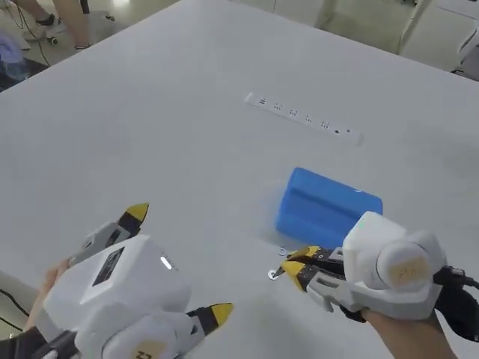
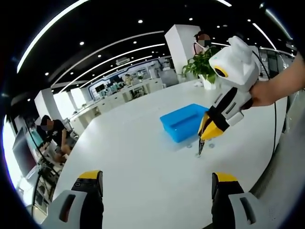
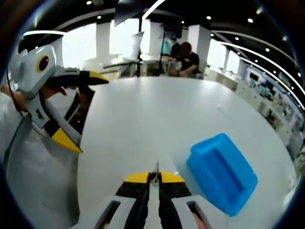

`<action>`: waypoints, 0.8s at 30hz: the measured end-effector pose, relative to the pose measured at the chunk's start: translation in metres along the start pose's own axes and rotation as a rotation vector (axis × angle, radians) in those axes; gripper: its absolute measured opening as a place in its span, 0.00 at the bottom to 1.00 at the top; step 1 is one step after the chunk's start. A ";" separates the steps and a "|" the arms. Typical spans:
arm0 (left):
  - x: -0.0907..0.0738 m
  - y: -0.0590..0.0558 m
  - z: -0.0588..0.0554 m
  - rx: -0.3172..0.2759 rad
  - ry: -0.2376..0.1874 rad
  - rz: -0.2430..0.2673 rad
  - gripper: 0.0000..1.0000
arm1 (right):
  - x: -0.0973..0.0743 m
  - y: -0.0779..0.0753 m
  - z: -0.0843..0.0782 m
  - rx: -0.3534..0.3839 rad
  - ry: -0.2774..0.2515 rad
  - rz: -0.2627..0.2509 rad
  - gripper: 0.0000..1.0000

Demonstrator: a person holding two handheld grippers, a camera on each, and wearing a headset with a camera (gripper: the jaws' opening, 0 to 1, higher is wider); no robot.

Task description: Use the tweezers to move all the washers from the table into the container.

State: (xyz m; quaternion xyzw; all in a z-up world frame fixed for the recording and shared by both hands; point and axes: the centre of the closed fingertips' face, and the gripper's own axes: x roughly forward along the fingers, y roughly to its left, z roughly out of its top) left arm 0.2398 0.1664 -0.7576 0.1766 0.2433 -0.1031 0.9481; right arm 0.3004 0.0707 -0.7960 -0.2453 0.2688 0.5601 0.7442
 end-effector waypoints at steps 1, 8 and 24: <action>0.000 0.000 0.000 -0.001 -0.002 0.000 0.97 | 0.000 0.000 -0.001 0.006 0.003 0.002 0.03; 0.000 -0.003 0.000 0.019 0.000 -0.009 0.96 | 0.004 -0.003 -0.005 0.017 0.021 0.015 0.03; 0.001 -0.004 -0.004 0.037 0.016 -0.015 0.96 | 0.001 0.001 -0.009 -0.053 0.114 0.029 0.02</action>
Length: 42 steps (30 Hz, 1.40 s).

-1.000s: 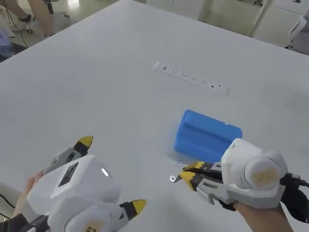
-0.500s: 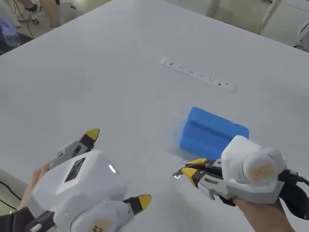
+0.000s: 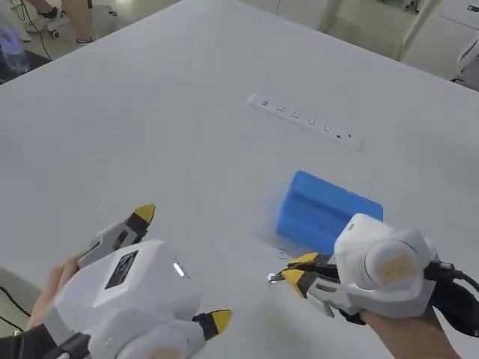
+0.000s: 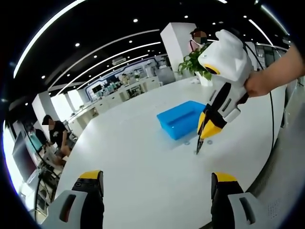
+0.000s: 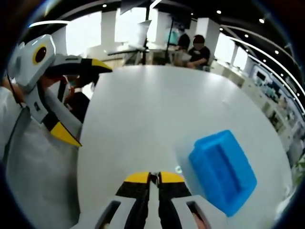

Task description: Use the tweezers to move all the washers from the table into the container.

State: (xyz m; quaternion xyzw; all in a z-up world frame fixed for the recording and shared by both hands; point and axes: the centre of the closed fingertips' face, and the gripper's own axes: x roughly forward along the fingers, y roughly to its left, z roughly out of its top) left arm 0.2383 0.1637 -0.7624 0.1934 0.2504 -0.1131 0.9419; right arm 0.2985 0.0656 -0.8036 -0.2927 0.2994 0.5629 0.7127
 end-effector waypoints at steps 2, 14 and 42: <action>0.000 0.000 -0.001 -0.003 0.004 -0.001 0.96 | -0.001 0.000 0.001 -0.001 0.005 0.002 0.02; 0.000 0.000 -0.001 0.003 0.004 -0.002 0.95 | 0.001 -0.004 -0.003 -0.024 0.053 0.022 0.03; 0.000 0.003 -0.006 -0.004 0.016 0.001 0.92 | 0.011 -0.005 0.005 0.019 0.039 0.036 0.03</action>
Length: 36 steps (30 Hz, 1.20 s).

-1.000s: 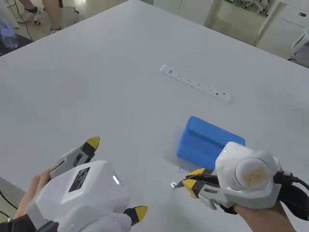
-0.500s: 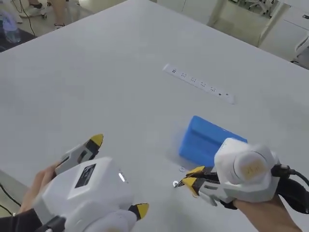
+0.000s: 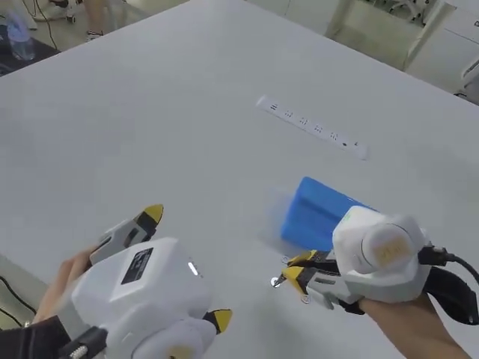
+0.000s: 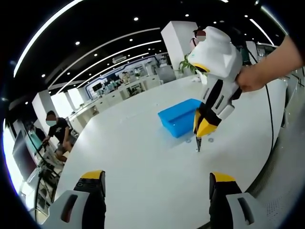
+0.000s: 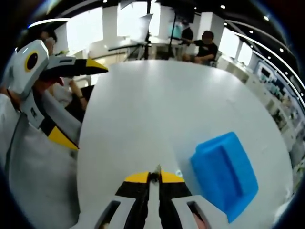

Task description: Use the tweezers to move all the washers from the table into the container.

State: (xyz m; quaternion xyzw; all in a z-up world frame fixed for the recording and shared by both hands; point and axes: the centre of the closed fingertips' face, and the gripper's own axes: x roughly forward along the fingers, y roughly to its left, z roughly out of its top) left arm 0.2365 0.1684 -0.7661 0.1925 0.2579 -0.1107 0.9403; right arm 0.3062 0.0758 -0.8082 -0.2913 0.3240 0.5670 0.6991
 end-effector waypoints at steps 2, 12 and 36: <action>0.000 0.000 0.000 0.001 0.000 0.000 0.92 | 0.001 0.000 0.001 0.039 -0.027 -0.005 0.03; 0.000 0.001 0.000 0.000 0.001 0.004 0.92 | -0.002 0.002 -0.002 0.050 -0.044 -0.026 0.03; 0.001 0.000 -0.001 0.009 0.014 0.001 0.91 | -0.008 0.007 -0.004 0.085 -0.028 -0.004 0.00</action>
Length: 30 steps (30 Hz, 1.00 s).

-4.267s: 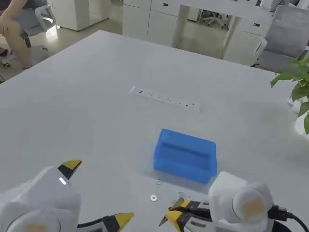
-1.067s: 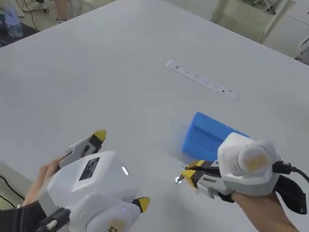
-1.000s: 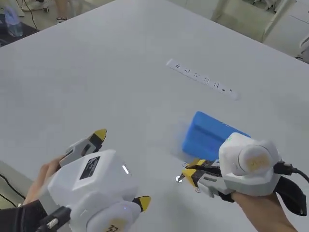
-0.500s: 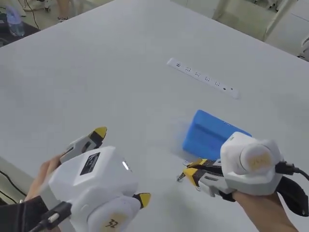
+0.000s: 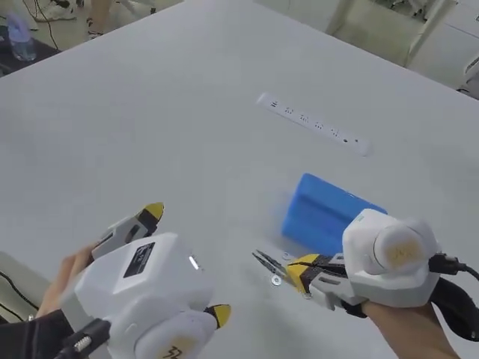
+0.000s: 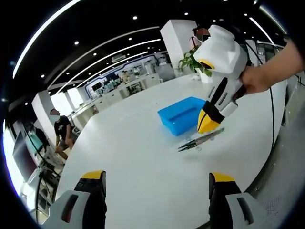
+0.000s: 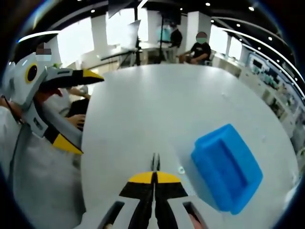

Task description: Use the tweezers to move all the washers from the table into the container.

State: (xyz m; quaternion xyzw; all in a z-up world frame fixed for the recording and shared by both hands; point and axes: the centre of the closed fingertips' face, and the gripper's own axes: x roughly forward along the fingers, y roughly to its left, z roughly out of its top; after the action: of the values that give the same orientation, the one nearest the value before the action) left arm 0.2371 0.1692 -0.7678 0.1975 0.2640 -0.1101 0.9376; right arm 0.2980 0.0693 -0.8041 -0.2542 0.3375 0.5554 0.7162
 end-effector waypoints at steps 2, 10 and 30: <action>0.000 0.000 0.000 0.002 0.002 -0.001 0.91 | 0.000 0.000 -0.001 -0.001 0.002 0.000 0.00; 0.000 0.000 -0.001 -0.004 0.005 -0.003 0.90 | -0.006 -0.001 -0.016 0.061 0.010 -0.040 0.00; 0.001 -0.018 -0.002 0.102 0.023 -0.047 0.87 | -0.049 0.003 -0.031 0.275 -0.152 -0.193 0.09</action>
State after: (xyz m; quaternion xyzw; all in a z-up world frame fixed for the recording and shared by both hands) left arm 0.2312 0.1543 -0.7756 0.2402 0.2736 -0.1431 0.9203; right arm 0.2808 0.0165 -0.7861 -0.1423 0.3292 0.4502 0.8177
